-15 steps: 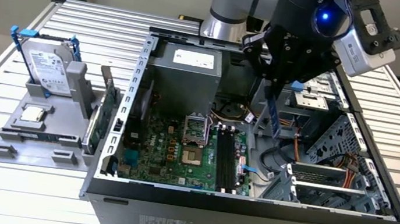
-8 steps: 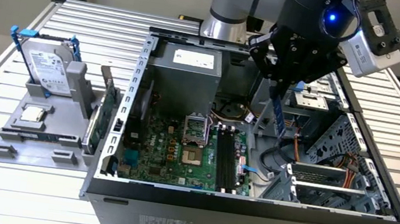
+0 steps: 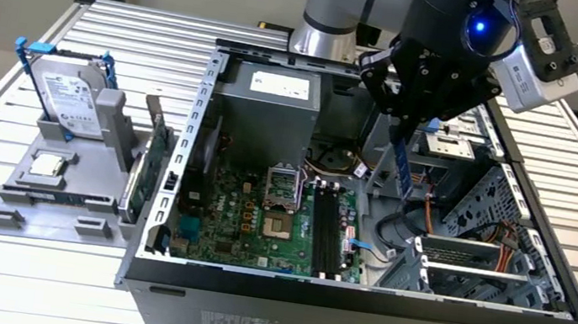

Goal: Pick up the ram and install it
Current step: 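Insert the ram into the slot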

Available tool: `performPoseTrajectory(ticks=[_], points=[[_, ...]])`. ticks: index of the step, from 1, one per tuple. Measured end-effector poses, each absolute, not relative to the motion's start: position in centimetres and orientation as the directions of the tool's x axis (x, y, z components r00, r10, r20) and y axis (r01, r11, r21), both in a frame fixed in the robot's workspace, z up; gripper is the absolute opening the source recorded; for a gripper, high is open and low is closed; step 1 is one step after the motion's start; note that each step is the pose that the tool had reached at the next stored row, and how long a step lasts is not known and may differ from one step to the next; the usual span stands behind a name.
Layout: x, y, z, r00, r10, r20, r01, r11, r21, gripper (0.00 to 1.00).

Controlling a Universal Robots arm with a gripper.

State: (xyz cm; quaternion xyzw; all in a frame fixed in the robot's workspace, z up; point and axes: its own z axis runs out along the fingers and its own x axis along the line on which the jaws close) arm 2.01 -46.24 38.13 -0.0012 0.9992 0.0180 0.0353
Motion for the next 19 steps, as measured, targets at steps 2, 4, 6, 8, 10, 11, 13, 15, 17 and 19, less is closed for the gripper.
performPoseTrajectory(ticks=[2,4,6,8,10,11,13,15,17,19], points=[[2.02,-46.24,38.09,-0.997,-0.001,-0.071,-0.004,0.999,0.036,0.00],[2.03,-46.24,38.04,-0.997,-0.001,-0.071,-0.004,0.999,0.036,0.00],[2.07,-46.24,37.95,-0.997,-0.001,-0.071,-0.004,0.999,0.036,0.00],[2.11,-46.25,37.88,-0.997,-0.001,-0.071,-0.004,0.999,0.036,0.00],[2.16,-46.24,37.79,-0.997,-0.001,-0.071,-0.004,0.999,0.036,0.00],[2.18,-46.24,37.75,-0.997,-0.001,-0.071,-0.004,0.999,0.036,0.00],[2.21,-46.24,37.67,-0.997,-0.001,-0.071,-0.003,0.999,0.036,0.00],[2.24,-46.24,37.60,-0.998,-0.001,-0.071,-0.004,0.999,0.036,0.00],[2.28,-46.24,37.53,-0.998,-0.001,-0.071,-0.004,0.999,0.036,0.00],[2.31,-46.25,37.47,-0.997,-0.001,-0.071,-0.004,0.999,0.036,0.00]])
